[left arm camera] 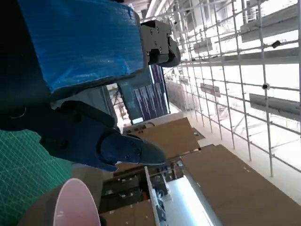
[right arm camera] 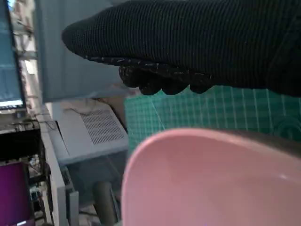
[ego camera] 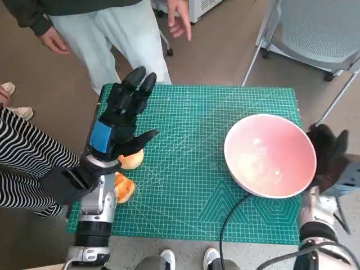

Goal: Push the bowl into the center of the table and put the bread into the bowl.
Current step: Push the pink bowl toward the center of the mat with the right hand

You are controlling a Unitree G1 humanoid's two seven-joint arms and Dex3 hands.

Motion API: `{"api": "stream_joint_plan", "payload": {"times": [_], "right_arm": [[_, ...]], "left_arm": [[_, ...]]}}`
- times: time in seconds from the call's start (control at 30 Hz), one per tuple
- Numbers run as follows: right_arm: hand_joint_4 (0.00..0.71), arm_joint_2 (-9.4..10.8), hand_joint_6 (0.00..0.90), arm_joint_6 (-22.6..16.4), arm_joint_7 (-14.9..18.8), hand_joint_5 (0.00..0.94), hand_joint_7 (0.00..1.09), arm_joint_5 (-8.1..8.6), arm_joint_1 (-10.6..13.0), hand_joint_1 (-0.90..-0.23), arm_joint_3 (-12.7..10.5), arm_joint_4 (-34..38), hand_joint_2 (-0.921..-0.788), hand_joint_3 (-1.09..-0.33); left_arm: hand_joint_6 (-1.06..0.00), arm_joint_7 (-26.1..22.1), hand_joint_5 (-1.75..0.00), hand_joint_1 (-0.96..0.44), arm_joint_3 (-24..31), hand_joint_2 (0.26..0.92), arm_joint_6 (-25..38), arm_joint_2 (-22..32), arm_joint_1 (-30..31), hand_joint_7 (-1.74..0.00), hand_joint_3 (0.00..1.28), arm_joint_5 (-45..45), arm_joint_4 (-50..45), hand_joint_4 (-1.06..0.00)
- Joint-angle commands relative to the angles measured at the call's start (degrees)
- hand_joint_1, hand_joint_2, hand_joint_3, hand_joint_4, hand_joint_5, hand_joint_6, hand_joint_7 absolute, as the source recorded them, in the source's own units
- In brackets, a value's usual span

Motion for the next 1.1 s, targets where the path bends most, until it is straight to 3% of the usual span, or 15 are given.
{"api": "stream_joint_plan", "payload": {"times": [0.03,0.43,0.87,1.1], "right_arm": [[0.126,2.22,0.107,1.51,0.31,0.008,0.36,0.78,0.58,-0.522,-0.46,0.85,-0.921,-0.8],[0.104,5.76,0.115,1.24,4.3,0.002,0.35,2.11,-1.27,-0.519,-1.85,0.67,-0.921,-0.795],[0.129,8.48,0.124,1.37,5.84,0.012,0.38,2.74,-3.92,-0.556,-1.79,0.56,-0.921,-0.763],[0.149,9.9,0.12,1.46,5.43,0.018,0.39,1.89,-5.12,-0.569,-0.91,0.61,-0.921,-0.746]], "left_arm": [[0.0,0.66,-0.02,-0.57,0.21,0.921,0.53,1.07,1.21,-0.46,0.1,0.94,-1.6,-0.18],[0.0,1.39,-0.02,-0.56,0.38,0.921,1.05,2.08,2.3,-0.47,0.1,0.93,-2.82,-0.19],[0.0,2.66,-0.02,-0.56,0.6,0.921,1.76,2.59,3.72,-0.48,0.09,1.14,-4.78,-0.19],[0.0,3.38,-0.02,-0.56,0.64,0.921,1.92,2.7,4.49,-0.48,0.09,1.21,-5.55,-0.19]]}}
